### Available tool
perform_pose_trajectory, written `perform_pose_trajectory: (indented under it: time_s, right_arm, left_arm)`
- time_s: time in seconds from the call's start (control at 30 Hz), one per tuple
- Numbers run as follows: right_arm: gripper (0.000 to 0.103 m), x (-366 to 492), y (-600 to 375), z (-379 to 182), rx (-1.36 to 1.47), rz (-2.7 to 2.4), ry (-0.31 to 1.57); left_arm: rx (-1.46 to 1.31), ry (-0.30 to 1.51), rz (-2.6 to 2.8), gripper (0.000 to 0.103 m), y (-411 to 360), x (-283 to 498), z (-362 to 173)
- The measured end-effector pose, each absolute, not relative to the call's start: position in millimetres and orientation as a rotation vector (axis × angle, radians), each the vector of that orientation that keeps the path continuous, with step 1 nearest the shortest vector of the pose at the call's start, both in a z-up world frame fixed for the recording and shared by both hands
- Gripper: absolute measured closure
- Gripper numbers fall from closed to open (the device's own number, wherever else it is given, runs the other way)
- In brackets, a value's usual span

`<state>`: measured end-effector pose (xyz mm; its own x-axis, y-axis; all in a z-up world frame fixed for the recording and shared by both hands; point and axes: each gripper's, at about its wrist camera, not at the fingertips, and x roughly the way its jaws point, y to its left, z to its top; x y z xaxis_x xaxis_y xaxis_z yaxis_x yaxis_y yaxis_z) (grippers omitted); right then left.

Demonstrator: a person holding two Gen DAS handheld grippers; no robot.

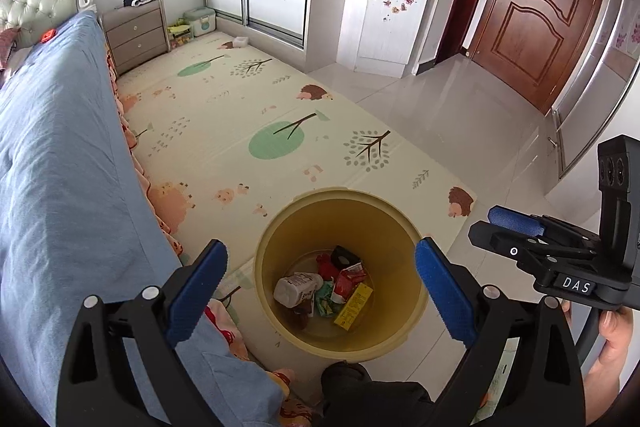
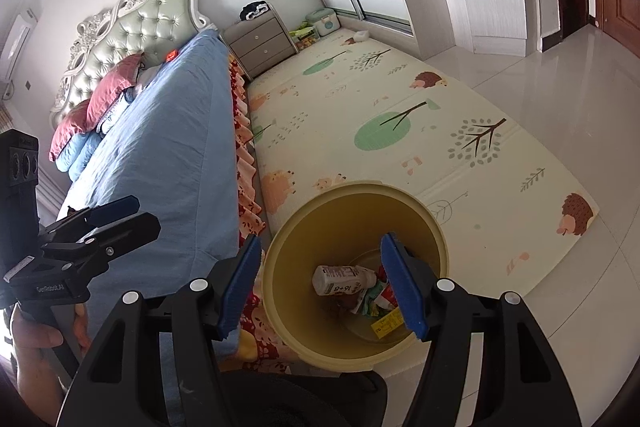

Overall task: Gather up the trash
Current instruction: 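Move both open tools back from the bin toward the bed, then grasp the grey knit sock with the left tool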

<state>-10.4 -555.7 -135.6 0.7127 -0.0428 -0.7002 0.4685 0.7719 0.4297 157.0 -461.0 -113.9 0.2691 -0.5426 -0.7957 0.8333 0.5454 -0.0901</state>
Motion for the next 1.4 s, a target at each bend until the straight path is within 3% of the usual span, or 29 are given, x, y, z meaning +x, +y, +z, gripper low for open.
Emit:
perform_pose_trajectory:
  time_s: [0.73,1.4]
  right_arm:
    - [0.044,63.9,-397.6,-48.4,0.403,0.004,0.662]
    - [0.044,138.7,-260.4,-36.8,0.314,0.225,0.711]
  left_arm:
    - [0.289,0.687,-0.720,0.008,-249.9,170.5,-40.0]
    - [0.192,0.739,-0.537,0.008,-93.3,230.3,-59.0]
